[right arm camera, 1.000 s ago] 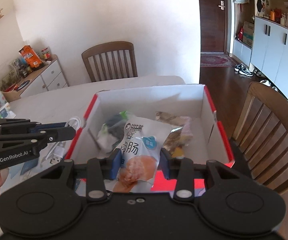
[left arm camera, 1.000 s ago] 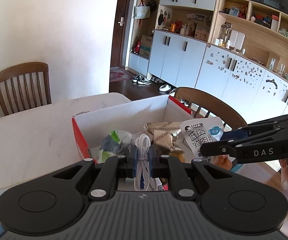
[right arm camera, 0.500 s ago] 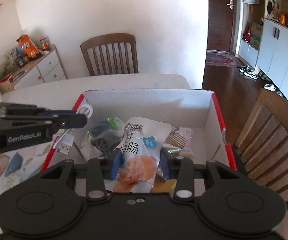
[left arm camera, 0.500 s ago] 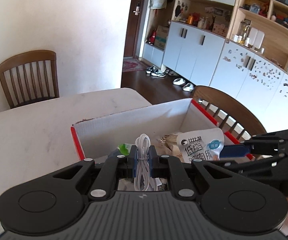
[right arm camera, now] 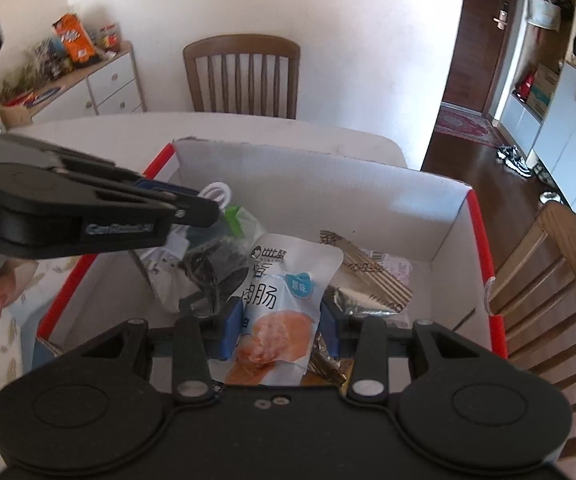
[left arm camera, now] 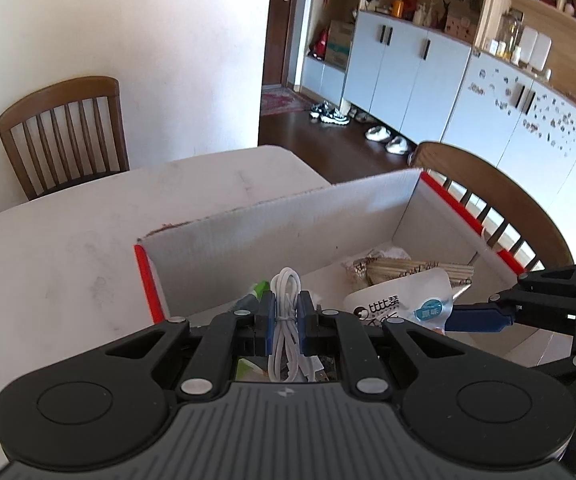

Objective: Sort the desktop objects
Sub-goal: 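Lower both grippers into the box and open them, releasing packet and cable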

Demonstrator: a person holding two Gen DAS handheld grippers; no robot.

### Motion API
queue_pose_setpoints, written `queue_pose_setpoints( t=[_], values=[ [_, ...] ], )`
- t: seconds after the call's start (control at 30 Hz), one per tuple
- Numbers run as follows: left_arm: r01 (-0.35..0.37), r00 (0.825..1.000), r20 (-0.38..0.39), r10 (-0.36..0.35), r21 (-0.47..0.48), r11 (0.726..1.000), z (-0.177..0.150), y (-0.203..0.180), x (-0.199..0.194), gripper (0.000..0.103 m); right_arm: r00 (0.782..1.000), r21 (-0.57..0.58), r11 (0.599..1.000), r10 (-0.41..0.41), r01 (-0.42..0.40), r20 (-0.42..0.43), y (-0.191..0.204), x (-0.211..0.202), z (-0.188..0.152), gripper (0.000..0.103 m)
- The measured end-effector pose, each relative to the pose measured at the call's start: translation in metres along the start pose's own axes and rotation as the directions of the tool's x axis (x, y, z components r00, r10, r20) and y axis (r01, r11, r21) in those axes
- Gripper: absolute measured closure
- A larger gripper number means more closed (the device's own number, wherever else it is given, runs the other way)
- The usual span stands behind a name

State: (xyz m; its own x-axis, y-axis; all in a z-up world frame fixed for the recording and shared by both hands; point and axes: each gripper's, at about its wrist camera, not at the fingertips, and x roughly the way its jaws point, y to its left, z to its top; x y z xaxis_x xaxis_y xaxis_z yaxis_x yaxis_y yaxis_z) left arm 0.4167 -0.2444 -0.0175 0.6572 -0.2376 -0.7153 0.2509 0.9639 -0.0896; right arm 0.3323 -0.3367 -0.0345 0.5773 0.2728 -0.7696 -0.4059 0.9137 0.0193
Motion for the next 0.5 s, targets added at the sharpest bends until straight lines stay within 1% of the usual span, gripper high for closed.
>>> queue_pose_setpoints(
  t=[0.2,0.5],
  values=[
    [0.001,0.999,-0.048,-0.001,0.009,1.000,-0.007,-0.002,0.012,0.093,1.000,-0.020,1.000,-0.001,0.000,-0.012,0.001,0.004,-0.008,0.063],
    [0.023,0.996,-0.083,-0.024,-0.008,1.000,-0.005,0.000,0.015,0.093,1.000,-0.035,0.999,0.009,-0.010,-0.017,0.002,0.002,-0.007,0.062]
  ],
)
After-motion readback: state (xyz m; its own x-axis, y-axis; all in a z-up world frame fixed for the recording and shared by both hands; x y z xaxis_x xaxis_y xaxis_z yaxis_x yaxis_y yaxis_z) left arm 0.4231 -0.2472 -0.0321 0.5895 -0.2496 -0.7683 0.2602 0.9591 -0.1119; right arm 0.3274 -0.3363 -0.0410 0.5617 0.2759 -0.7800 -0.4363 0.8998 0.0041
